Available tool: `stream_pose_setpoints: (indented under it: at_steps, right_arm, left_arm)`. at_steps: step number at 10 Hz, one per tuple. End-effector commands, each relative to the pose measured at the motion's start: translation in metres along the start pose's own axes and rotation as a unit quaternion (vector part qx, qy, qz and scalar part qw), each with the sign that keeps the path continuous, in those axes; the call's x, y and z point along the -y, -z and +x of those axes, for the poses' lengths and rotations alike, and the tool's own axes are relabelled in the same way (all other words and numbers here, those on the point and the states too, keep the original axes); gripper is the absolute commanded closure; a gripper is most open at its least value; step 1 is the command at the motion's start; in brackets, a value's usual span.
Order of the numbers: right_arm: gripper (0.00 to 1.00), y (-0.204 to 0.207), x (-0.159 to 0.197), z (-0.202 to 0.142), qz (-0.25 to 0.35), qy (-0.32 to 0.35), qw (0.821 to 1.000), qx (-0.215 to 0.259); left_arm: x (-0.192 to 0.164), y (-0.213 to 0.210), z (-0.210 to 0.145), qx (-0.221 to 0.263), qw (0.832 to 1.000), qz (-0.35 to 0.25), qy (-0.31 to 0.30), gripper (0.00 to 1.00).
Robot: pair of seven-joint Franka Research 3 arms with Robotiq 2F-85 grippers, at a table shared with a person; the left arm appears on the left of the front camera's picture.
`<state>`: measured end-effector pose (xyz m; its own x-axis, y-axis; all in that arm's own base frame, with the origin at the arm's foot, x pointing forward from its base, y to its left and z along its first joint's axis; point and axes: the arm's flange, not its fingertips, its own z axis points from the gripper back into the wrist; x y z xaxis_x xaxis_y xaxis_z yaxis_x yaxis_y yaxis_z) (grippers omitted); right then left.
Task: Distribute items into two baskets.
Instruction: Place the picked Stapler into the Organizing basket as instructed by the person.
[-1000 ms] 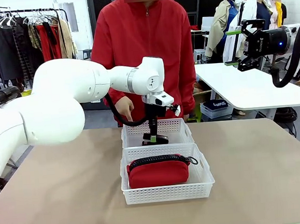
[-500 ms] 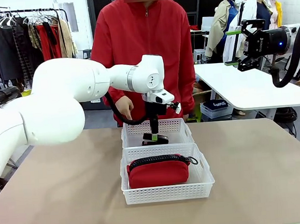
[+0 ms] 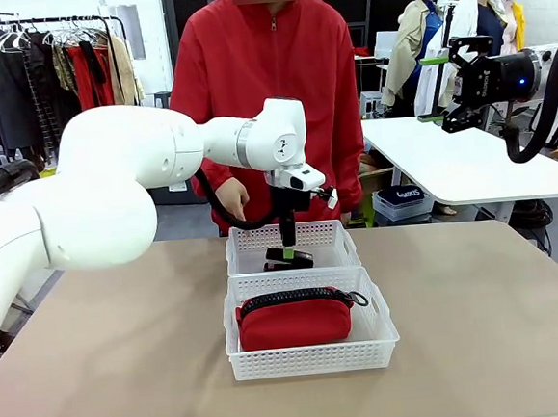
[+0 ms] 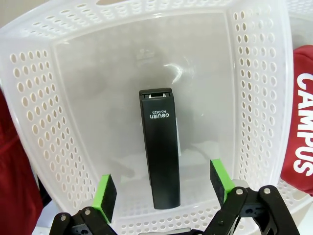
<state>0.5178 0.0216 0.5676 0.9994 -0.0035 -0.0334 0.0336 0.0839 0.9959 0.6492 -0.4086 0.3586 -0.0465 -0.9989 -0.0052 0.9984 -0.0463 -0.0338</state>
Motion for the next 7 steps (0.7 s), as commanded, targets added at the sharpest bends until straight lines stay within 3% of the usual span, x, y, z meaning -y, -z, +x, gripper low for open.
stream_pose_setpoints:
  at_steps: [1, 7]
  right_arm:
    - [0.00, 0.0001, -0.0021, -0.0004, 0.001, -0.003, 1.000, 0.004]
    - [0.00, 0.0001, -0.0021, -0.0004, 0.001, -0.003, 1.000, 0.004]
  left_arm:
    - [0.0002, -0.0002, -0.0010, 0.000, 1.000, -0.003, 0.001, 0.00]
    - [0.0002, -0.0002, -0.0010, 0.000, 1.000, -0.003, 0.001, 0.00]
